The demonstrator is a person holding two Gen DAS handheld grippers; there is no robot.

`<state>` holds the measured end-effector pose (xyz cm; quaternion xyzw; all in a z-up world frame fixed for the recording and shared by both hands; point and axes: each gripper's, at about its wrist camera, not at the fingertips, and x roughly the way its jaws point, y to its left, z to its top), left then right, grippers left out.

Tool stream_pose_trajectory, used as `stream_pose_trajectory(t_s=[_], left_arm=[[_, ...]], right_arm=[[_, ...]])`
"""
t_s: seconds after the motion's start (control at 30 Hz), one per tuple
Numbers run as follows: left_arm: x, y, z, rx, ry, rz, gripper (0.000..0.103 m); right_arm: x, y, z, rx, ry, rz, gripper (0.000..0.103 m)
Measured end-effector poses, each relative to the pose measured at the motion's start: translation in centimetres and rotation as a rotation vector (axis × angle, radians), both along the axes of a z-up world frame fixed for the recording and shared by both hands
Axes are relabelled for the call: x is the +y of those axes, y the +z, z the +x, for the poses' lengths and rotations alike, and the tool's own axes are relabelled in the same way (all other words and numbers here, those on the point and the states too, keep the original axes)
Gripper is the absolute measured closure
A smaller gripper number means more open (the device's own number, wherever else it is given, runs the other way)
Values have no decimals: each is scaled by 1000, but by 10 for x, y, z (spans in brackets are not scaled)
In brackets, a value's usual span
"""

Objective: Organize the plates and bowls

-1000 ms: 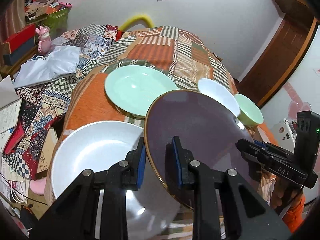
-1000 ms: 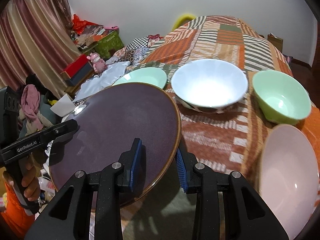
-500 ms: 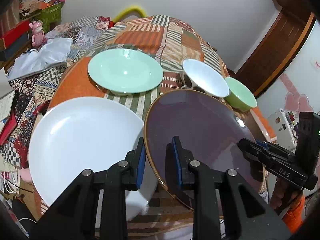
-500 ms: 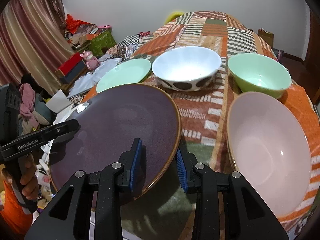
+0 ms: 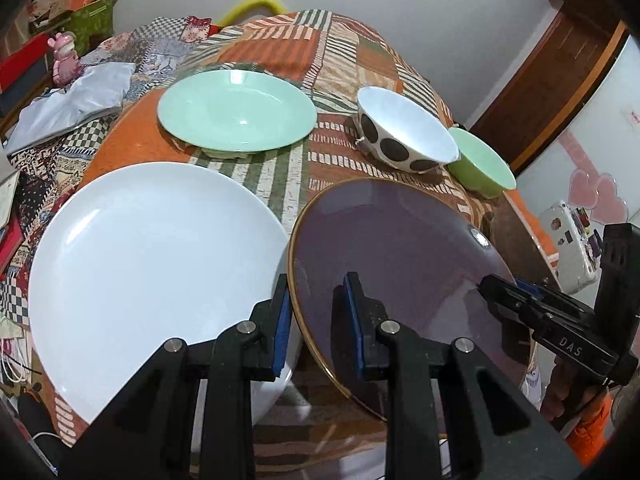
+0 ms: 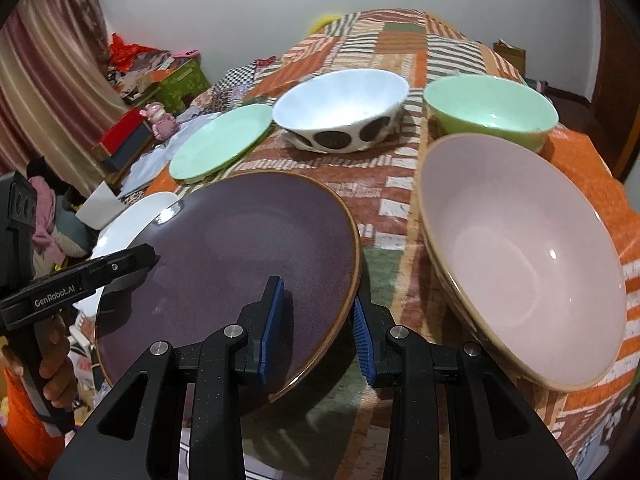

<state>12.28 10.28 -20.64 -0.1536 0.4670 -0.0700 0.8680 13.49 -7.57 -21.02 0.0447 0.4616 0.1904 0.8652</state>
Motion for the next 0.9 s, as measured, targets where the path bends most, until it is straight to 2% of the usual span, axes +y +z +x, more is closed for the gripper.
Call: stream_pose_trajectory(t_s=[0.57,0.9], left_arm=[[-20,-13,27,14,-41,59,79],[-21,-21,35,37,-36,40,78]], right_arm=[[-12,-10,-1,17,-83,16,74],[-14,-10,-2,27,-86,22,74]])
